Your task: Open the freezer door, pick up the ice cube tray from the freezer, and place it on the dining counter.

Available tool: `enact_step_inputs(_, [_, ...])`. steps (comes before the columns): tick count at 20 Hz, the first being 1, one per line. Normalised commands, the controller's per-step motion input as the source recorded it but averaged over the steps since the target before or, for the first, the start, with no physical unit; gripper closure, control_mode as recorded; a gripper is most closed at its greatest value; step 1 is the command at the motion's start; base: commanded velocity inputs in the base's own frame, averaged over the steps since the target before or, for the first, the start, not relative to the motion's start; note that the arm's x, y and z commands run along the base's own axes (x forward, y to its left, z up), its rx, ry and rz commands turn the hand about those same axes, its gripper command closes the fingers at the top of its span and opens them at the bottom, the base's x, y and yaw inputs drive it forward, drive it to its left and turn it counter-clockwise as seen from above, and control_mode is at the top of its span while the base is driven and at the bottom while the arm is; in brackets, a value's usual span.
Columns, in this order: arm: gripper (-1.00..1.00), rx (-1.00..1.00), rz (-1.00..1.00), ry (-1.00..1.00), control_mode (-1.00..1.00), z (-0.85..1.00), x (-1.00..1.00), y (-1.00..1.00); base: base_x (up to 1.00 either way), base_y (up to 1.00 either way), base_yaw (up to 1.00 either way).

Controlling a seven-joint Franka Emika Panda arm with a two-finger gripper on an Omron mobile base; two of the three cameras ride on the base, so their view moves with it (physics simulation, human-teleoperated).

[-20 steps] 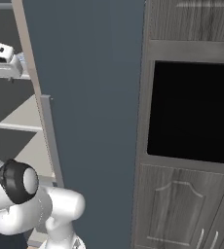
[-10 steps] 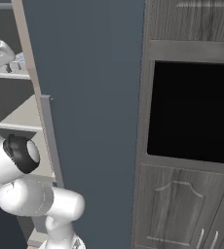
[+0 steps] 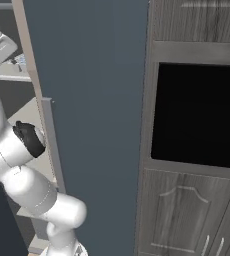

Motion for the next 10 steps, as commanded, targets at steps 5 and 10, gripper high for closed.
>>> enact_step_inputs(5, [-1.00, -0.15, 0.16, 0.00, -1.00, 0.00, 0.56, 0.02, 0.00, 0.00, 0.00])
enact_step_inputs(10, [-1.00, -0.08, 0.13, 0.00, -1.00, -0.03, 0.47, 0.00, 0.00, 0.00, 0.00])
